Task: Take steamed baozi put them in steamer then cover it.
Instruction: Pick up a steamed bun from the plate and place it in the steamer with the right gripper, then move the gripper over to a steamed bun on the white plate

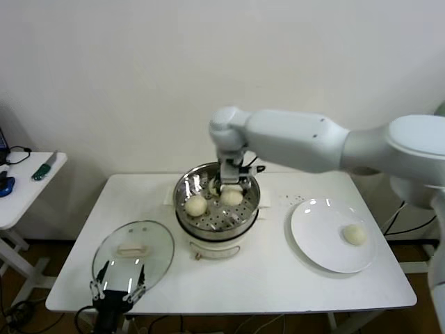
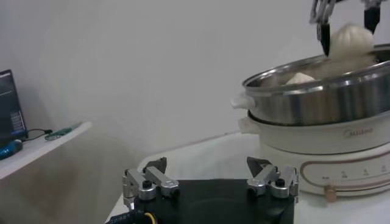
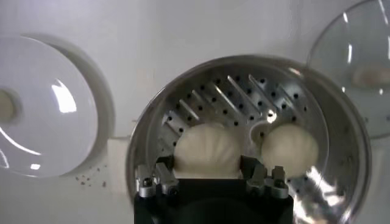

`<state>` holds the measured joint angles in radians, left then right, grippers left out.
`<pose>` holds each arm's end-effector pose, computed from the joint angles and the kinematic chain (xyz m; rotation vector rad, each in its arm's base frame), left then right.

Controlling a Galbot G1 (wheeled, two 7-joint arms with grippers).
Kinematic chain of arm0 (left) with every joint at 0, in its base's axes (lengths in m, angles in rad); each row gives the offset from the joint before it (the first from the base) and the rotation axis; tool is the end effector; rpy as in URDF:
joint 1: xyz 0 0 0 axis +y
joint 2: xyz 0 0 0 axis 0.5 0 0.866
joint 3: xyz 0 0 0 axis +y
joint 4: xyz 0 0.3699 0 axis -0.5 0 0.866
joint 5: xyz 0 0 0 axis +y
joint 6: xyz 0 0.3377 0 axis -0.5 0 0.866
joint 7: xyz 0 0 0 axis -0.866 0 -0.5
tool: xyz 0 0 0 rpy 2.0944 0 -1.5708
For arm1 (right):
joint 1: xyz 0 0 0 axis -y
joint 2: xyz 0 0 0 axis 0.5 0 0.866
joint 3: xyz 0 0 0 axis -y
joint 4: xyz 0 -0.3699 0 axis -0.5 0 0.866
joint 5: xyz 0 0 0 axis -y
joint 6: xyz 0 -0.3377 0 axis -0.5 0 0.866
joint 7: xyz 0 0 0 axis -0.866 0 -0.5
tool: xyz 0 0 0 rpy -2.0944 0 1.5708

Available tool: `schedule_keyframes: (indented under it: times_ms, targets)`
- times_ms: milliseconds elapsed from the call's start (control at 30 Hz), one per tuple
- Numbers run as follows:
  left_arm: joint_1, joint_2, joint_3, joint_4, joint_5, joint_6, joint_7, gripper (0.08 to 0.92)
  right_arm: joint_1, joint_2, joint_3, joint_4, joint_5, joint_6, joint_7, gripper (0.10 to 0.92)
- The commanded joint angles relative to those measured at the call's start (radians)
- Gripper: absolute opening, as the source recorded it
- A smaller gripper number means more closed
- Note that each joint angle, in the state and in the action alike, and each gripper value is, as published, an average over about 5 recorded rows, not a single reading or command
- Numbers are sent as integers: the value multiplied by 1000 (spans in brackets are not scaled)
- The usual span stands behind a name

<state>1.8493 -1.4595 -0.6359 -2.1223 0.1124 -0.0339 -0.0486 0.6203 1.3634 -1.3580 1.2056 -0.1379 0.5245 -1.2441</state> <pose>0.0634 0.0535 -0.3363 0.0701 -2.9090 -0.4027 0.5486 0.1929 -0.0437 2.0048 0.0326 2.3548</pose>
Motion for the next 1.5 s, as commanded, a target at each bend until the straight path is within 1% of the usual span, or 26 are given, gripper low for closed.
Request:
schedule_keyframes:
  times_ms: [33,300,467,633,733,933,1067,1133,1233,1400,1500]
  targets:
    - [-7,0,6,17,5,2,-1,823,-112,87,16,2,-94,51,-2,709]
    - [-17,6,8,22,2,7,1,823,-133,93,16,-13,-115,62,6,713]
    - [-20,8,8,24,1,8,1,823,-132,95,7,-20,-84,40,5,724]
    - [-23,10,7,24,1,9,1,823,-121,87,8,-18,-76,32,3,793]
    - [-23,10,8,23,1,10,1,823,-109,77,19,-21,-85,39,3,819]
    - [-22,11,9,19,3,10,1,823,-53,29,62,-14,-79,42,10,823]
    - [-23,11,10,18,4,9,1,823,7,-39,94,-15,-38,14,18,823]
    - [-22,13,10,15,4,9,1,823,54,-99,68,-8,35,-55,24,823]
    - [-21,16,12,11,4,7,2,823,134,-225,-22,12,197,-217,50,823]
    - [-24,22,21,9,4,6,3,823,215,-430,-162,69,438,-491,169,823]
    - [-29,23,27,8,3,6,3,823,223,-543,-193,125,517,-652,212,823]
